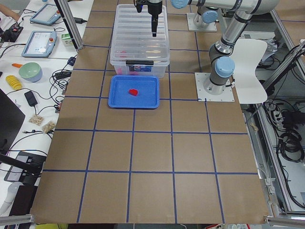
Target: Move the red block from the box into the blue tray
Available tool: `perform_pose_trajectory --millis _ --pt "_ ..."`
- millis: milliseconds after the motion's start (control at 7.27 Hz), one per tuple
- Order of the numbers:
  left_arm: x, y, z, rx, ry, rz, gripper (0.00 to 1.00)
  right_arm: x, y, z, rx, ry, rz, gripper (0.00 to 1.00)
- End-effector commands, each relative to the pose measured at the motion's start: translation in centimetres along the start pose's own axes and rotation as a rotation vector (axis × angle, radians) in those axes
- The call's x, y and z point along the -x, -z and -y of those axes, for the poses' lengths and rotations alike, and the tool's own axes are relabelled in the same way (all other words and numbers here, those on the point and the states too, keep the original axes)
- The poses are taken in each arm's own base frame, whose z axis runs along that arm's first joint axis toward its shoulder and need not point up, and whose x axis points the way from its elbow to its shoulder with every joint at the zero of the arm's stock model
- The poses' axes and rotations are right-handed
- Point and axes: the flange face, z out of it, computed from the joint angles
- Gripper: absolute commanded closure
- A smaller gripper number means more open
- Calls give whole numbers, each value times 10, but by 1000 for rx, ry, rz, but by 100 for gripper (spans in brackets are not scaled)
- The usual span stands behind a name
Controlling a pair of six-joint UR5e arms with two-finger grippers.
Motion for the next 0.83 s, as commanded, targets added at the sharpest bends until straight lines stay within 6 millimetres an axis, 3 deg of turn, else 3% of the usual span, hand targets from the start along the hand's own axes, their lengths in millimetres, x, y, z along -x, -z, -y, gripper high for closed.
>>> perform_pose_trajectory --millis 0,688 --pt "-1 -3 -1 7 2 -5 0 0 -1 0 1 0 0 0" --pt "0 -6 3 11 2 -25 0 0 -1 0 1 0 0 0"
